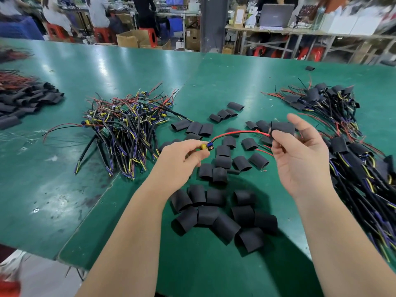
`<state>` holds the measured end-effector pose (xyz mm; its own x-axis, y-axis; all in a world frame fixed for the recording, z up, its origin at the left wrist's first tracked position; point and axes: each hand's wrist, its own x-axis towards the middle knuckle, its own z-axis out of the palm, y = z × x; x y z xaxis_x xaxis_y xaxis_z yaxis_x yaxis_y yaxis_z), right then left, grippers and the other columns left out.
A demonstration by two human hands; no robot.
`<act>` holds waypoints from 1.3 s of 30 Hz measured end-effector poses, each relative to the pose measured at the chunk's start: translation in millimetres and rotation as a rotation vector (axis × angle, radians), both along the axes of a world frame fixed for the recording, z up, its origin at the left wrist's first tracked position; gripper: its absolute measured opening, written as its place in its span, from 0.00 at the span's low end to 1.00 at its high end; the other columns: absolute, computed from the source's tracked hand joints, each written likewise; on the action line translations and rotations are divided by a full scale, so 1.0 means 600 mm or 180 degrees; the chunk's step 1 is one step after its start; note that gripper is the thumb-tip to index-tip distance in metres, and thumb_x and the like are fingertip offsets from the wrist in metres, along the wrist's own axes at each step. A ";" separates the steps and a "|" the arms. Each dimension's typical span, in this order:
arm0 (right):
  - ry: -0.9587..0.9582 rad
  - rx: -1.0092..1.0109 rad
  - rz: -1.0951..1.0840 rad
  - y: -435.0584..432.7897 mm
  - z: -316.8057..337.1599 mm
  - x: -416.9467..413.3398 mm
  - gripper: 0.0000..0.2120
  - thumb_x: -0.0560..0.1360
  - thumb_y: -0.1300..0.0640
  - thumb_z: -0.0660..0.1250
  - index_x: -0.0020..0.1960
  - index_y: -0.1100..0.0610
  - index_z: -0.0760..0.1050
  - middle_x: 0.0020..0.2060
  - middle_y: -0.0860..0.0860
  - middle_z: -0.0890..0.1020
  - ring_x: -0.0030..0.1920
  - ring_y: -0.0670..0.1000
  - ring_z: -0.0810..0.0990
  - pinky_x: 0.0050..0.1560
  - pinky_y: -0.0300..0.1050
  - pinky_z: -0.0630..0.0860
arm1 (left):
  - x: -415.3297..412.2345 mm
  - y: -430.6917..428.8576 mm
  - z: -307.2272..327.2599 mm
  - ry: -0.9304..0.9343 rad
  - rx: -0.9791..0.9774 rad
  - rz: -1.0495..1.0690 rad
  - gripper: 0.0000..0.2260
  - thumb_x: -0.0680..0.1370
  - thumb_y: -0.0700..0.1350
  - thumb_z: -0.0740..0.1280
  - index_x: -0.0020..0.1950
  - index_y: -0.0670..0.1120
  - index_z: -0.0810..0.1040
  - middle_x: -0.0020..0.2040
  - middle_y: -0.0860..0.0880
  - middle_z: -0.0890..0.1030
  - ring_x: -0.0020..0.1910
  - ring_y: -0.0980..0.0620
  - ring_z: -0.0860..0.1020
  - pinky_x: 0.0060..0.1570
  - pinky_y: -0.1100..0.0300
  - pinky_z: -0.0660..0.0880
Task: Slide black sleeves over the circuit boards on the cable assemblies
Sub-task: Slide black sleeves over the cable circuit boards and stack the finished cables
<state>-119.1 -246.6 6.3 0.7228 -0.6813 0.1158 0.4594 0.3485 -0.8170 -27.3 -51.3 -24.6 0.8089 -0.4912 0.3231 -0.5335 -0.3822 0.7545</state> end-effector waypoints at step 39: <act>0.0315 -0.1288 0.0599 0.049 -0.010 -0.004 0.08 0.68 0.60 0.71 0.46 0.51 0.79 0.43 0.49 0.84 0.32 0.43 0.73 0.35 0.35 0.69 | -0.026 -0.030 0.009 0.1376 -0.1013 -0.0425 0.08 0.76 0.37 0.69 0.45 0.50 0.81 0.39 0.48 0.85 0.31 0.57 0.76 0.33 0.68 0.73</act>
<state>-121.6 -217.1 0.0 0.8506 -0.4514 0.2697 0.3315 0.0622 -0.9414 -42.7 -69.4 -19.3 0.8383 -0.5308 0.1246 -0.1776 -0.0498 0.9828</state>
